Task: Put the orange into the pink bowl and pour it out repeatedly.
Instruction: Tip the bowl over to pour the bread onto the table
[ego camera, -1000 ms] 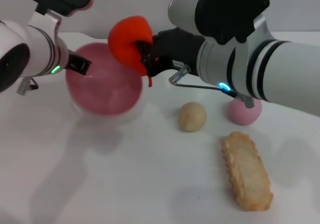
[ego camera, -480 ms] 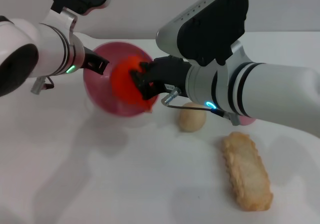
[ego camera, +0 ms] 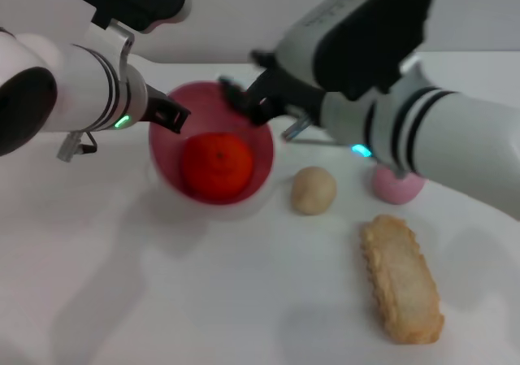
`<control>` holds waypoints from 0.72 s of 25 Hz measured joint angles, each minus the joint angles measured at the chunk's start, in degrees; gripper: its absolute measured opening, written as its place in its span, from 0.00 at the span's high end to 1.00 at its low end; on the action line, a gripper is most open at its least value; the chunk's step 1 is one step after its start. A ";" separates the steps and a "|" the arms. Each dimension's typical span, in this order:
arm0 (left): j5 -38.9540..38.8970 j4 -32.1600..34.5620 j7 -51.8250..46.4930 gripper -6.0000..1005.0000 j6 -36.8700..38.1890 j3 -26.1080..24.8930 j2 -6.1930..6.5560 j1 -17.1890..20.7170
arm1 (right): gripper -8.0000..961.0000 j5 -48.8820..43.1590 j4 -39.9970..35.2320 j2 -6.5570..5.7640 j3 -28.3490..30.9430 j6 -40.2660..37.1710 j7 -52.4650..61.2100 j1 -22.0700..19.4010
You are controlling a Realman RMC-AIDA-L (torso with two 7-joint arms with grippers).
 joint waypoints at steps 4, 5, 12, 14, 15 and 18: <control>-1.79 0.28 1.10 0.95 0.32 0.11 -0.03 0.09 | 0.49 -12.96 -0.43 0.25 1.79 -12.10 1.87 -7.11; -2.11 0.36 1.33 0.95 0.42 0.13 -0.03 0.14 | 0.45 -15.27 -0.26 0.27 2.63 -16.32 2.32 -9.32; -5.17 0.77 2.64 0.95 2.29 0.85 -0.04 0.03 | 0.45 -17.08 3.56 0.41 9.06 -35.30 2.44 -18.74; -5.07 1.14 2.65 0.95 2.45 1.47 -0.05 -0.24 | 0.44 -16.90 4.88 0.44 9.76 -36.12 2.75 -19.53; -5.00 1.29 2.65 0.95 2.55 1.65 -0.05 -0.38 | 0.44 -16.87 5.61 0.44 9.80 -36.25 3.10 -19.79; -5.06 1.80 2.68 0.95 2.66 1.84 -0.10 -0.70 | 0.44 -16.88 7.17 0.45 9.66 -36.24 4.44 -20.46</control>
